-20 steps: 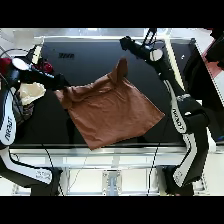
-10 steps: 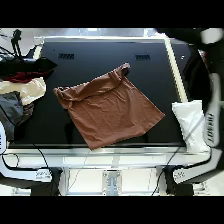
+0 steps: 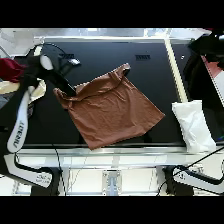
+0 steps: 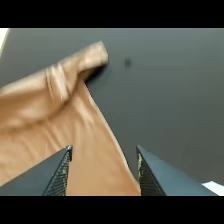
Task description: Fold the shirts.
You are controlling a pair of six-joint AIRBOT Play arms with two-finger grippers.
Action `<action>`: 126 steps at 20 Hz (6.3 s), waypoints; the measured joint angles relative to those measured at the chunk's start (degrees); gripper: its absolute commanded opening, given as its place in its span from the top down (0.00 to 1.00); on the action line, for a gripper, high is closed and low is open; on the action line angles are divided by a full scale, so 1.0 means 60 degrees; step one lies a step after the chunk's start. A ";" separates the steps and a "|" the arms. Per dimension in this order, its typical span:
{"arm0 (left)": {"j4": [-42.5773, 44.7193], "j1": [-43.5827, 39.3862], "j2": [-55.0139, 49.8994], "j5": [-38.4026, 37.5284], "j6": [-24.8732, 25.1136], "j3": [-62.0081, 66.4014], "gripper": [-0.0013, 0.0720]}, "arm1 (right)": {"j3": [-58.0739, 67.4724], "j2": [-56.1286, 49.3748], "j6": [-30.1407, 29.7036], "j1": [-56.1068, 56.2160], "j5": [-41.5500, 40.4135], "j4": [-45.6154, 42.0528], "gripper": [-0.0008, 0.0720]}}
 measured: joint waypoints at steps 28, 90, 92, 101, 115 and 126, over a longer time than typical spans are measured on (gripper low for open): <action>0.2291 -0.0291 -0.2157 0.2852 -0.0539 0.0007 0.97 | -0.2575 0.2532 -0.0146 -0.0087 0.0517 0.1628 0.35; -0.1446 0.1045 0.3836 0.4186 -0.4743 -0.4076 0.97 | -0.4819 -0.0951 -0.0117 0.1814 -0.4878 0.1042 0.98; -0.1526 0.1093 0.5319 0.4648 -0.4222 -0.4095 0.97 | -0.4816 0.0251 -0.0117 0.1825 -0.3912 0.0499 0.98; -0.1770 0.0987 1.0080 0.5898 -0.4207 -0.2204 0.98 | -0.3523 0.5949 0.0226 0.1825 -0.2579 -0.0382 0.98; 0.0004 0.0678 0.1923 0.0055 -0.6011 -0.0849 0.97 | -0.1603 -0.2761 0.0423 0.1993 -0.0787 0.0025 0.43; 0.1031 0.2313 0.2065 0.3351 -0.6761 -0.1020 0.28 | -0.0262 -0.3151 0.0335 0.1406 -0.1443 -0.1093 0.43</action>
